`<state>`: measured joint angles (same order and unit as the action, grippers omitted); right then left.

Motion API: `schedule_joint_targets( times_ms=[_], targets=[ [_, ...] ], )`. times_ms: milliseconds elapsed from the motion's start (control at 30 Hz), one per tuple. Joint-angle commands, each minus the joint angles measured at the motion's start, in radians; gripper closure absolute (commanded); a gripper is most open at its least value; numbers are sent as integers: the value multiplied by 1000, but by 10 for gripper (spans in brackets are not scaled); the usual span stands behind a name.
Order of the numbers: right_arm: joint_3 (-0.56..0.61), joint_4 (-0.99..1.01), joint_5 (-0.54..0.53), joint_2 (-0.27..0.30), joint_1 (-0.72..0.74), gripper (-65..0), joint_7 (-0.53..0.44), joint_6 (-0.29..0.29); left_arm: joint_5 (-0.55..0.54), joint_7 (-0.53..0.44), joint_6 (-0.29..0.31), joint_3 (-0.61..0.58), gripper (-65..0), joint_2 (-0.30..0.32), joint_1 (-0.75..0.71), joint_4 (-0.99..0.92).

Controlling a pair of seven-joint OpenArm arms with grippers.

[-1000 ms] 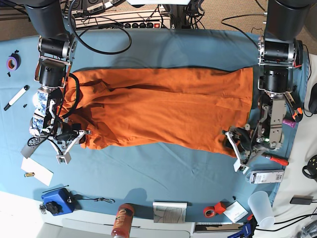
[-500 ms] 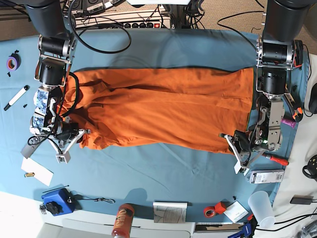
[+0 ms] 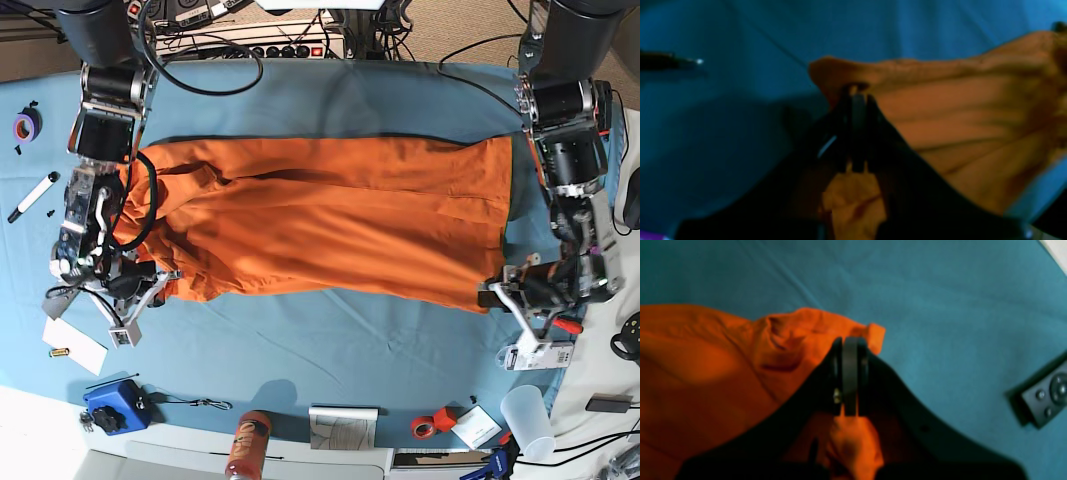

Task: Layout the t-shirt on the table in an organized manner, then fold the t-shirt properly
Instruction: 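Lift the grasped edge with both grippers and fold it over the shirt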

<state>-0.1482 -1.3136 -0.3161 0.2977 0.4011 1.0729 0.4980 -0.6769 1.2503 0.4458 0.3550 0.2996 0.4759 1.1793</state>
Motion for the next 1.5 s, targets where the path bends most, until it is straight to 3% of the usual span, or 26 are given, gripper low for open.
schedule_joint_targets(
  times_ms=[0, 133, 233, 500, 633, 767, 933, 1200, 1333, 1467],
  targets=[
    [-23, -49, -10, 16, 7, 0, -21, 3, -43, 19, 11, 19, 0, 11, 13, 24],
    [-102, -189, -27, 16, -93, 0, -21, 6, -157, 76, 27, 51, 0, 11, -59, 56],
    [-182, -277, -100, 16, -169, 0, -13, 42, -192, 77, 27, 53, 0, 11, -122, 137],
    [-370, -392, -201, 16, -307, 0, 5, 104, -190, 66, 27, 53, 0, 11, -272, 429],
    [-456, -393, -273, 15, -339, 0, 9, 133, -191, 61, 23, 53, 0, 11, -306, 445],
    [-500, -393, -275, 16, -340, 0, 14, 142, -191, 54, 24, 53, 0, 11, -312, 445],
    [-481, -393, -240, 16, -324, 0, -19, 142, -191, 32, 24, 53, 0, 11, -308, 445],
    [-293, -369, 69, 16, -229, 0, -153, 127, -186, 19, 32, 54, 0, 19, -293, 445],
    [-173, -225, 180, 16, -137, 0, -203, 60, -163, 11, 53, 54, 0, 19, -287, 445],
    [-88, -19, 193, 18, -16, 0, -229, 57, -127, 5, 54, 54, 0, 19, -288, 445]
  ],
)
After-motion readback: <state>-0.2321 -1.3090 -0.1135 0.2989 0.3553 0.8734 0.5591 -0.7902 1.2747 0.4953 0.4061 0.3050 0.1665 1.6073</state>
